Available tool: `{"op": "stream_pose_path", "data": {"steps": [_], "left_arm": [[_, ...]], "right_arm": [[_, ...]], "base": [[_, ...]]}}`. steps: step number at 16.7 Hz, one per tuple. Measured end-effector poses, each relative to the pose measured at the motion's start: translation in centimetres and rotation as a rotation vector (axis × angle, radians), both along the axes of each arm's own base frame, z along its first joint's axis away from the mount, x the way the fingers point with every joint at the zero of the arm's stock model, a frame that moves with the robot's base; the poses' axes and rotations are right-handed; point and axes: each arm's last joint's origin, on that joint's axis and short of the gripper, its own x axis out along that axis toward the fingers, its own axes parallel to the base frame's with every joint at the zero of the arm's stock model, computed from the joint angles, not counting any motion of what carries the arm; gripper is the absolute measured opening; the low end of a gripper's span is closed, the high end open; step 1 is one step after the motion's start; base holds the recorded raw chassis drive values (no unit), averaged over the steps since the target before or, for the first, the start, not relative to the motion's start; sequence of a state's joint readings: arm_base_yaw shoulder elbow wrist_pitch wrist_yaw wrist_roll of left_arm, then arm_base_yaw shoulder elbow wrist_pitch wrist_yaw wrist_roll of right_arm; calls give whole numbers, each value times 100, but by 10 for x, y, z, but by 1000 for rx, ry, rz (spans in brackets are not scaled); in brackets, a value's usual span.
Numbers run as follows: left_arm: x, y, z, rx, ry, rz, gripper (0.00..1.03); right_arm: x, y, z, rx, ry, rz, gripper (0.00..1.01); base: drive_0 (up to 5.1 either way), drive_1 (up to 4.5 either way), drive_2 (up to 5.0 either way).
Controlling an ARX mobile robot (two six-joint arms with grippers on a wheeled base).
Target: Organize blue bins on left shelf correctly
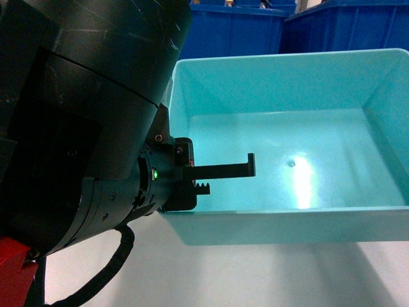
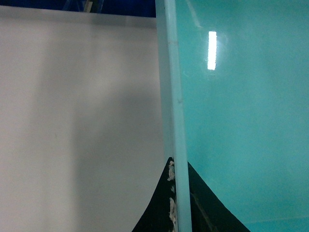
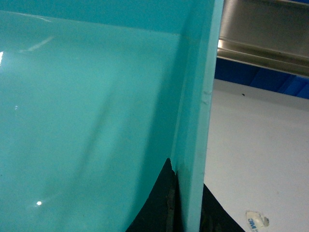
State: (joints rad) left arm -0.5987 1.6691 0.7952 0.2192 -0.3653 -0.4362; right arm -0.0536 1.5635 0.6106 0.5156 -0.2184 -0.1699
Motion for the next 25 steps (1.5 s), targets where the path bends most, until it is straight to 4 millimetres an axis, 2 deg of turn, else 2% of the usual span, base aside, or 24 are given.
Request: {"op": "stream_pose_path", "data": {"steps": [25], "left_arm": [[0,0,0,0,0,1,2]], "right_arm": [[0,0,0,0,0,1,2]], "base": [[-498,247,247]]}}
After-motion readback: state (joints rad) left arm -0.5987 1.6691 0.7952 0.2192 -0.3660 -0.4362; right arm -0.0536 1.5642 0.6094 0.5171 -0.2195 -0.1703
